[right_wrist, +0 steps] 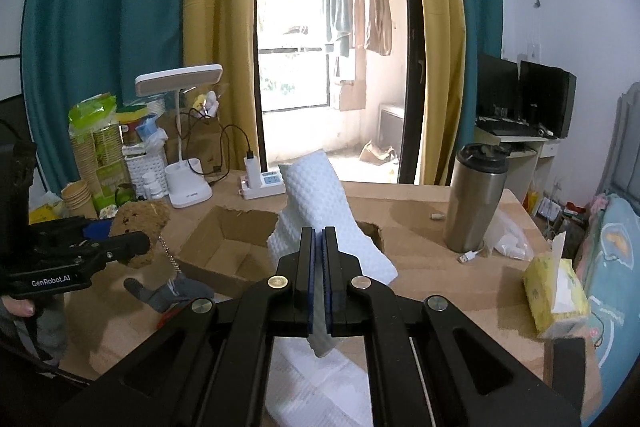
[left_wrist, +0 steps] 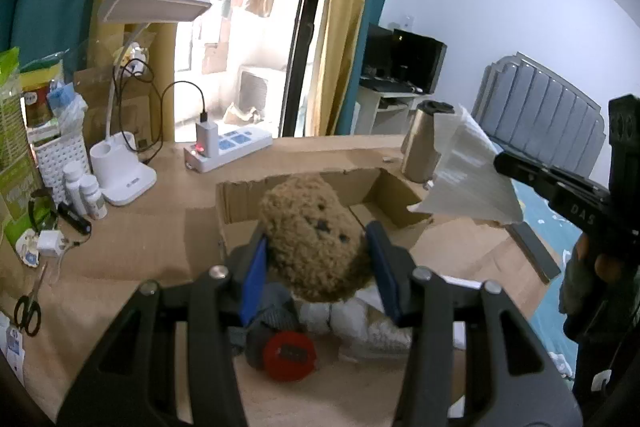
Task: Organize soft objects
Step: 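Carry the teddy bear with the left gripper while the right gripper carries the cloth into the box, then open the left gripper to drop the bear while the right gripper releases the cloth in the box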
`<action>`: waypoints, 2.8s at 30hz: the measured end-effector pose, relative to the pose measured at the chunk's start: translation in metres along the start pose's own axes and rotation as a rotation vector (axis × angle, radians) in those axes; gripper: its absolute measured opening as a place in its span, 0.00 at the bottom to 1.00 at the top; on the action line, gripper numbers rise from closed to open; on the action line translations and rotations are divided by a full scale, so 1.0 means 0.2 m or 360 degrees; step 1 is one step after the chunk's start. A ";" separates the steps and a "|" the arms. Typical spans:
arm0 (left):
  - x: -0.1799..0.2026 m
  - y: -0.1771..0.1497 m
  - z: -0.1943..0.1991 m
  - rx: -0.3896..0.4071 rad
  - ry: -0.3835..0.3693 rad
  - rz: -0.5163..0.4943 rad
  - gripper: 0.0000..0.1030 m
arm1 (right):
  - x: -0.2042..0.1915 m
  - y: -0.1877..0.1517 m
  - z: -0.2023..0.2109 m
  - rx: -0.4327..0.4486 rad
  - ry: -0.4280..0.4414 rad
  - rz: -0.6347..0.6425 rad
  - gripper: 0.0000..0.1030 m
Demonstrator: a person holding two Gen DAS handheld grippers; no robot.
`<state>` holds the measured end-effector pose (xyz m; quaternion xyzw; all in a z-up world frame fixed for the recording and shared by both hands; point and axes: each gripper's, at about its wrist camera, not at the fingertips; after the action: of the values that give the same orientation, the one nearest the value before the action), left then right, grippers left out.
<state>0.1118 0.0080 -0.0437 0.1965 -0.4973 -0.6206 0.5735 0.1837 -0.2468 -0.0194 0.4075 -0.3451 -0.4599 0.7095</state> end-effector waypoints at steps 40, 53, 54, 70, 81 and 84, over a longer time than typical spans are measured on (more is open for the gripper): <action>-0.12 0.11 -0.65 -0.0211 -0.0080 0.0082 0.47 | -0.01 -0.05 -0.63 -0.0250 0.0237 -0.0005 0.04; -0.18 0.02 -0.85 -0.0385 -0.0128 0.0166 0.49 | -0.05 -0.17 -0.78 -0.0435 0.0257 0.0014 0.04; -0.19 0.01 -0.86 -0.0409 -0.0133 0.0176 0.50 | -0.05 -0.17 -0.79 -0.0442 0.0256 0.0016 0.04; -0.23 -0.01 -0.85 -0.0429 -0.0103 0.0256 0.64 | -0.08 -0.19 -0.82 -0.0522 0.0234 0.0023 0.26; -0.21 0.03 -0.71 -0.0337 -0.0080 0.0233 0.64 | -0.06 -0.13 -0.71 -0.0454 0.0181 0.0016 0.30; -0.20 0.03 -0.67 -0.0322 -0.0077 0.0226 0.64 | -0.07 -0.12 -0.66 -0.0429 0.0175 0.0018 0.34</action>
<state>0.2340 -0.0080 -0.1095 0.0869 -0.4586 -0.6299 0.6207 0.2840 -0.2057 -0.0994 0.3311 -0.2429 -0.4751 0.7782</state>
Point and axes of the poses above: each gripper's, at about its wrist camera, not at the fingertips, and z roughly against the way its jaws point, x to its right, y to its top, and after that the axes turned 15 degrees about -y, right-handed
